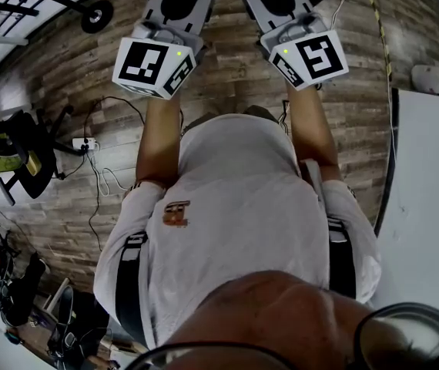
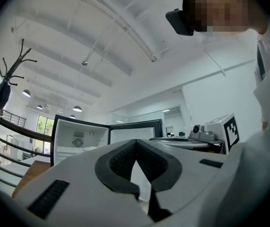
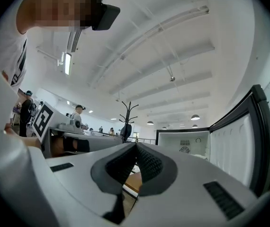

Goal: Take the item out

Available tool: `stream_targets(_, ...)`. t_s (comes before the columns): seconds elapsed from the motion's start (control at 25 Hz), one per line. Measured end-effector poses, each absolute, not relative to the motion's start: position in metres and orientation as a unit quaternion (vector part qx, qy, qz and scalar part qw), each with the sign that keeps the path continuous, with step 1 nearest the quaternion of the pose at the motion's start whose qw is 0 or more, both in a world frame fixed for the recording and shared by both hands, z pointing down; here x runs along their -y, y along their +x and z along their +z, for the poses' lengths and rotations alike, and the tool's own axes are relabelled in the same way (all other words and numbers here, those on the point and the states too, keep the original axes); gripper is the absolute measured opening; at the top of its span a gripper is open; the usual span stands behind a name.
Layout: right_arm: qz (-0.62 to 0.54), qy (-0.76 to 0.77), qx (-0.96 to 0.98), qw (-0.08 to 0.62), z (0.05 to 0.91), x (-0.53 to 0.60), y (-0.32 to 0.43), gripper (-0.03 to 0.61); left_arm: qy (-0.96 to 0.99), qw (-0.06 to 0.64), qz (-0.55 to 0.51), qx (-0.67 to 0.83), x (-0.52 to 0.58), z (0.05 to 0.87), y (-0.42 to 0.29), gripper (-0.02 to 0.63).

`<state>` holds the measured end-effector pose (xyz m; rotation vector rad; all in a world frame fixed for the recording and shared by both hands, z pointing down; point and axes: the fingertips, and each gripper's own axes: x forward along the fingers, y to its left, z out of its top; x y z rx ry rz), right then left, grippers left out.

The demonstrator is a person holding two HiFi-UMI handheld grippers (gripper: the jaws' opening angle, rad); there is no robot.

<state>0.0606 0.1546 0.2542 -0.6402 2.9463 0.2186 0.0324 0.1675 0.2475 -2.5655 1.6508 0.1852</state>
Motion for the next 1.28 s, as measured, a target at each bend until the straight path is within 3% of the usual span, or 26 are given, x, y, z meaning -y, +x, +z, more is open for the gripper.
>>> stream_targets(0.72,0.083,-0.261,-0.961,0.045,0.263,-0.159,0.008,0.034,-0.854,0.034,0.078,-0.513,-0.168,0.259,-0.033,0.018)
stream_targets(1.28,0.111,-0.272,-0.955,0.047,0.262,-0.051,-0.018,0.034,-0.851,0.049,0.05,-0.52,-0.062,0.265,-0.054,0.018)
